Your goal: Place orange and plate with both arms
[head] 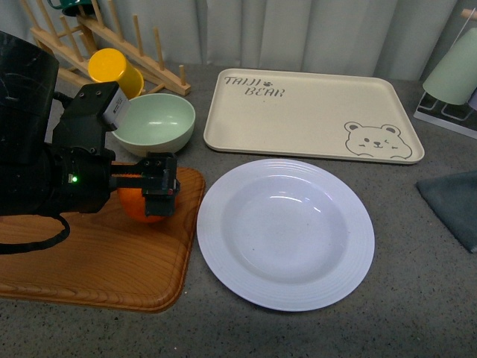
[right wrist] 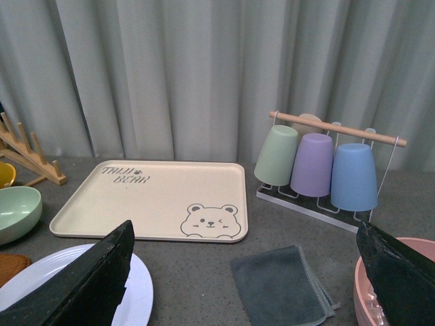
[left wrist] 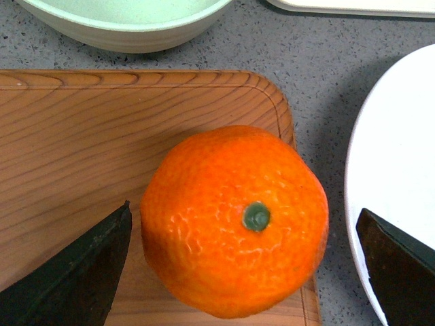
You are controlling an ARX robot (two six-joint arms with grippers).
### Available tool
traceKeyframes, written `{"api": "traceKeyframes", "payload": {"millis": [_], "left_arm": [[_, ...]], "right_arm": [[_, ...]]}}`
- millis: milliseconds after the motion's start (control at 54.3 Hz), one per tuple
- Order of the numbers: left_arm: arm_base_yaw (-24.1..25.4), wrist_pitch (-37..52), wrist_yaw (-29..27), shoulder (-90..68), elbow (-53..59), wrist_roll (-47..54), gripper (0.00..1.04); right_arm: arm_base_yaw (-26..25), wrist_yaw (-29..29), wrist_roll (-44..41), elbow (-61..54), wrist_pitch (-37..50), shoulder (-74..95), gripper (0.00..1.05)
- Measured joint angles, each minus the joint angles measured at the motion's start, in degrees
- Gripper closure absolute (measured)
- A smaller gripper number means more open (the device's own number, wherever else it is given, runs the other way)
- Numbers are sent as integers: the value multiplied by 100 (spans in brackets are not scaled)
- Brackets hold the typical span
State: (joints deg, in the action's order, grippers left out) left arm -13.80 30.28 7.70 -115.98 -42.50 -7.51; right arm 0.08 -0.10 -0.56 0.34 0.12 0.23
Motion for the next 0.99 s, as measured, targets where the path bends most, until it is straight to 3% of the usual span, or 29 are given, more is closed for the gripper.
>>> {"api": "traceKeyframes", "payload": {"millis": [92, 221, 368, 589, 995], "left_arm": [[52, 0, -15, -90, -83, 4, 7], [61, 59, -42, -90, -96, 20, 29], [61, 61, -9, -61, -94, 15, 39], [-227, 77, 35, 525, -31, -164, 40], [-1427, 168, -173, 358, -393, -872, 40]], "right_arm": [[0, 0, 0, 0, 0, 0, 9], [0, 0, 0, 0, 0, 0, 9], [0, 0, 0, 0, 0, 0, 9], [0, 0, 2, 0, 0, 0, 9], [0, 0, 0, 0, 0, 0, 9]]}}
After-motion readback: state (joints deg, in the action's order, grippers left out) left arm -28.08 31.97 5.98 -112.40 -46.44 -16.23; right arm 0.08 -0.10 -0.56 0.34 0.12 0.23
